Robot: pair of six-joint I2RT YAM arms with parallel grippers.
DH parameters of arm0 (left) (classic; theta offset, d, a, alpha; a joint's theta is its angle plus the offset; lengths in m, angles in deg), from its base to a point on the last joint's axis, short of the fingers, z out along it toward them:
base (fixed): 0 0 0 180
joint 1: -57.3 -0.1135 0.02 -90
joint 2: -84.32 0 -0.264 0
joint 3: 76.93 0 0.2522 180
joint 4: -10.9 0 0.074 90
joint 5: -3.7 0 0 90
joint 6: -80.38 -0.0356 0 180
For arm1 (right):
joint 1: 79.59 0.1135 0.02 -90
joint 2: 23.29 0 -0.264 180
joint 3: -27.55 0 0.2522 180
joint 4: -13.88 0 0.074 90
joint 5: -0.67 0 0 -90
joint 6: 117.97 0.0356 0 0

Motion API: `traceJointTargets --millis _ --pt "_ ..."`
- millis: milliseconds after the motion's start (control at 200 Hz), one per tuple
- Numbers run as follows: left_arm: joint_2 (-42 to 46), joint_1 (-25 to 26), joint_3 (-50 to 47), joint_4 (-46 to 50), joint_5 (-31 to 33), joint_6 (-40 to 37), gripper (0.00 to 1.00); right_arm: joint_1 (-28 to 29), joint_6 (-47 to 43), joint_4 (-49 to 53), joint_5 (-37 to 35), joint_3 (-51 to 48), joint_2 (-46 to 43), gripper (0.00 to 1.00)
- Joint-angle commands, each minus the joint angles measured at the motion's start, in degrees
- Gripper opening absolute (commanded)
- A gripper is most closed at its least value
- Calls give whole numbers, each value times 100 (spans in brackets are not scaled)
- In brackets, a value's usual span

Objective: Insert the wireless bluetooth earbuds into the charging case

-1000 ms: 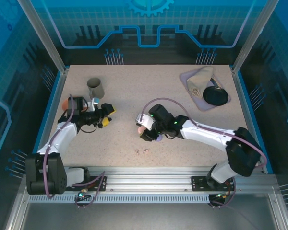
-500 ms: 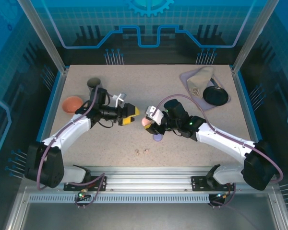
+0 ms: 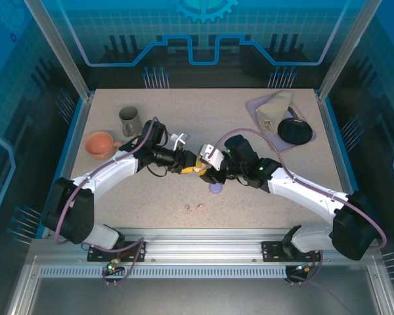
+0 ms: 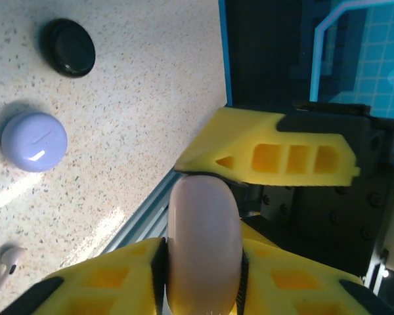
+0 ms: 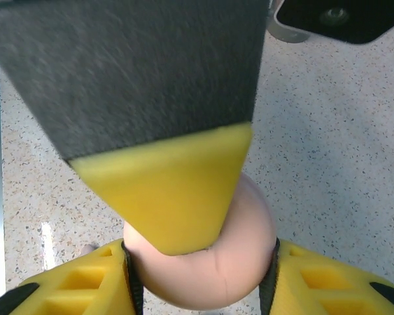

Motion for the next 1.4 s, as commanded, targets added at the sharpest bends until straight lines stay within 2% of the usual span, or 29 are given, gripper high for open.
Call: traceJointTargets --millis 0,160,240,290,405,605,800,980,1111,1316,1396 --pt "43 211 323 -8 -442 -161 28 -25 45 -49 112 151 204 46" --pt "105 211 479 427 -120 -681 23 -204 179 79 320 182 83 52" --pt "156 211 557 578 136 -1019 19 -341 218 210 474 166 -135 65" --pt "225 208 548 577 359 -1228 14 -416 227 256 515 115 -359 77" --pt "498 211 376 235 725 -1672 7 -677 301 302 699 -92 -983 100" --pt "1343 245 -318 -940 1293 -2627 4 -1307 507 682 1217 -307 -2032 100" --pt "1974 495 -892 -1768 1821 -3857 0 -1394 445 642 1536 -467 -2646 100" --pt "2238 866 -1164 -2211 1971 -4941 0 -1286 -211 544 1685 -448 -2700 100" --pt "2394 1114 -1226 -2107 2153 -5656 0 -1116 -595 559 1644 -248 -2528 100" --pt "2492 1179 -1130 -1815 2151 -5946 0 -629 -1174 655 1131 155 -2032 99" --pt "2521 1187 -1125 -1739 2135 -5996 0 -575 -1198 474 1046 194 -1910 95"
